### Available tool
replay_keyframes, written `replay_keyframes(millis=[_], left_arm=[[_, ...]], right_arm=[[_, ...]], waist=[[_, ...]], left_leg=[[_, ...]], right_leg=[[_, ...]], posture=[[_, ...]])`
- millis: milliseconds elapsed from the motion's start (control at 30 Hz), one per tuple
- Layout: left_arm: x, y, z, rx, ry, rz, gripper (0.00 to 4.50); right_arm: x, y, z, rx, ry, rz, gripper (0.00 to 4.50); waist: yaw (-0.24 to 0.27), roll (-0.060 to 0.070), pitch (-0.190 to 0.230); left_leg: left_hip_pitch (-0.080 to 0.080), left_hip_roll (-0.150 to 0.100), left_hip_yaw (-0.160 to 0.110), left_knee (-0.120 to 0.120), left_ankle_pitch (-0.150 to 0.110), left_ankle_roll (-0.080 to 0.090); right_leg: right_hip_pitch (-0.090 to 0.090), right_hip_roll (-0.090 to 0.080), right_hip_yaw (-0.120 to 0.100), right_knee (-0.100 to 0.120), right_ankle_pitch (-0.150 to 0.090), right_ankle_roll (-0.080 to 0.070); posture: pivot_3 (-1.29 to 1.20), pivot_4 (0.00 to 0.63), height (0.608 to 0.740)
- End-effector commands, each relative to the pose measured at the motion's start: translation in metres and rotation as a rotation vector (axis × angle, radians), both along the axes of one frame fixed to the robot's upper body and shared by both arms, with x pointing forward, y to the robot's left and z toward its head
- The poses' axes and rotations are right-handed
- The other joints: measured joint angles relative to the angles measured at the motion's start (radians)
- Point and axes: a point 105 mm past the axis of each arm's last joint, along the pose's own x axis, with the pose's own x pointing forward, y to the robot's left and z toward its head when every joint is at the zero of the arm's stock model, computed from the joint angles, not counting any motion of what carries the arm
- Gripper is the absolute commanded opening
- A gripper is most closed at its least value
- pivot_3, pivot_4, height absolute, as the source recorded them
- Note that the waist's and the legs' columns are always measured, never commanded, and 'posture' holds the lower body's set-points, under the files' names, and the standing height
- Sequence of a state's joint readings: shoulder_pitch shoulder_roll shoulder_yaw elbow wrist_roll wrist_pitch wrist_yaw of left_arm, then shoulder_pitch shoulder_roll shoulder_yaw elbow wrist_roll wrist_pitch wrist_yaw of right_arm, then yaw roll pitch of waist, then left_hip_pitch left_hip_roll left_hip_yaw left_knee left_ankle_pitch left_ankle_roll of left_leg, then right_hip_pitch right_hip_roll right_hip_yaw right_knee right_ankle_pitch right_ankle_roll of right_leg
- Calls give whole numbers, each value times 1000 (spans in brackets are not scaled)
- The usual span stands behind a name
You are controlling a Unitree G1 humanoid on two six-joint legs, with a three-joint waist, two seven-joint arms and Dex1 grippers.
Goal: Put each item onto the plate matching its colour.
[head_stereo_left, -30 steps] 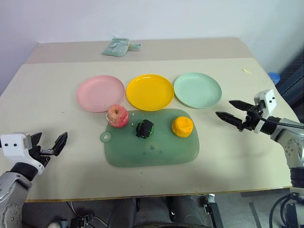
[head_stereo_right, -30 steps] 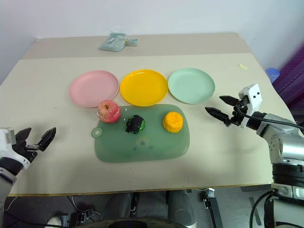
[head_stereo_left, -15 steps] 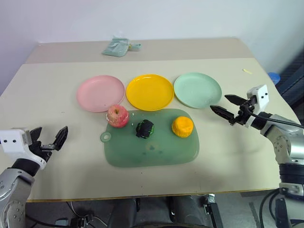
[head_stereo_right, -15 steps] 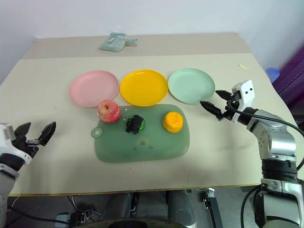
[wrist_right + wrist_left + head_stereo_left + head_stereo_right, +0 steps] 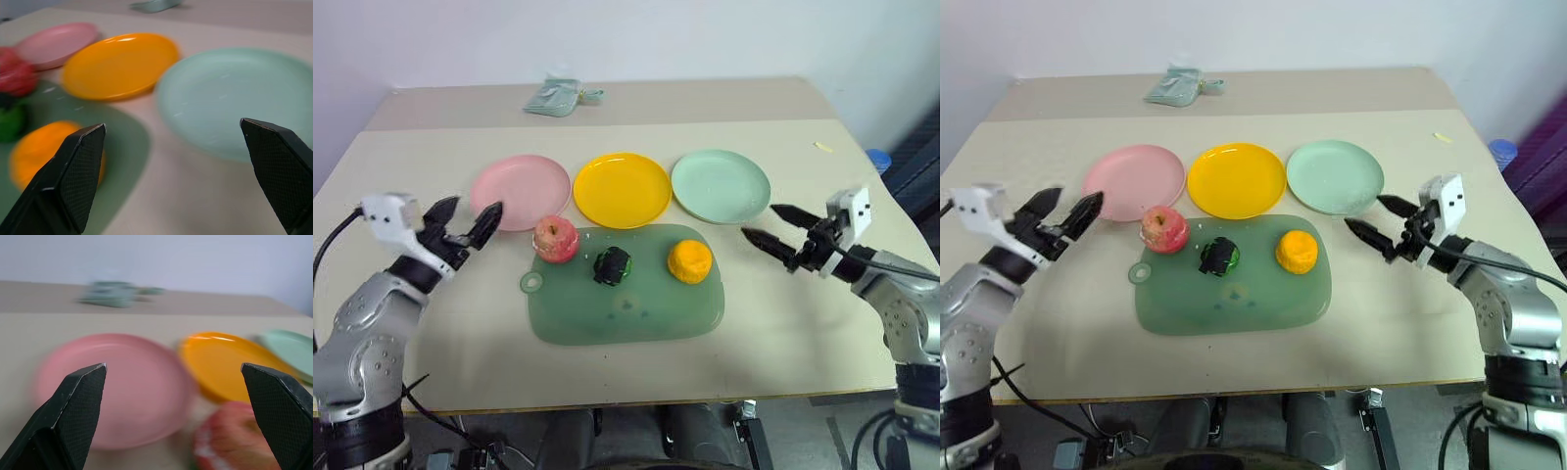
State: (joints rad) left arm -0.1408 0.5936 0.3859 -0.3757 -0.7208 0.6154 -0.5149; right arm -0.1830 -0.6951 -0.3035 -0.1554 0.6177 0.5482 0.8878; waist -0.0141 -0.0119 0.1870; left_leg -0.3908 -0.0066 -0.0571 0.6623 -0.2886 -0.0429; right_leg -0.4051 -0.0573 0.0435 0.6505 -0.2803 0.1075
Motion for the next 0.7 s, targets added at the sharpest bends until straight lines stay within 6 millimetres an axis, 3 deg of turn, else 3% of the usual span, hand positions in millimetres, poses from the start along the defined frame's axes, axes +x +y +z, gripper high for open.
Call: replay_keyframes(millis=[33,167,333,500,633,700], left_arm=[[-3,-22,-2,99,22,-165,4500],[9,-37,-18,221,93,-282,4500],[27,-40,-34,300,121,-280,4500],[33,-45,-47,329,163,-286,4500],[36,-40,-42,317,130,-249,3271],[36,-39,-34,288,104,-241,2993]], right_arm=[[-16,2,21,-12,-49,49,4480],[-27,7,17,-31,-34,73,4480],[-29,11,14,-15,-38,60,4480],[-29,16,12,-2,-45,60,4480],[-29,20,10,9,-48,66,4500],[-29,20,9,10,-47,65,4500]], waist=[[0,1,0],[2,0,0],[1,0,0],[1,0,0],[2,0,0],[2,0,0]], left_leg=[[0,0,0,0,0,0],[0,0,0,0,0,0],[0,-1,0,1,0,1],[0,-1,0,1,-1,1],[0,0,-1,1,-1,1],[0,1,-1,1,-1,1]], right_leg=[[0,0,0,0,0,0],[0,2,0,0,0,0],[1,2,0,0,0,0],[0,2,0,0,0,0],[0,2,0,0,0,0],[0,1,0,0,0,0]], posture=[[0,150,740],[0,150,740],[0,150,740],[0,150,740],[0,150,740],[0,150,740]])
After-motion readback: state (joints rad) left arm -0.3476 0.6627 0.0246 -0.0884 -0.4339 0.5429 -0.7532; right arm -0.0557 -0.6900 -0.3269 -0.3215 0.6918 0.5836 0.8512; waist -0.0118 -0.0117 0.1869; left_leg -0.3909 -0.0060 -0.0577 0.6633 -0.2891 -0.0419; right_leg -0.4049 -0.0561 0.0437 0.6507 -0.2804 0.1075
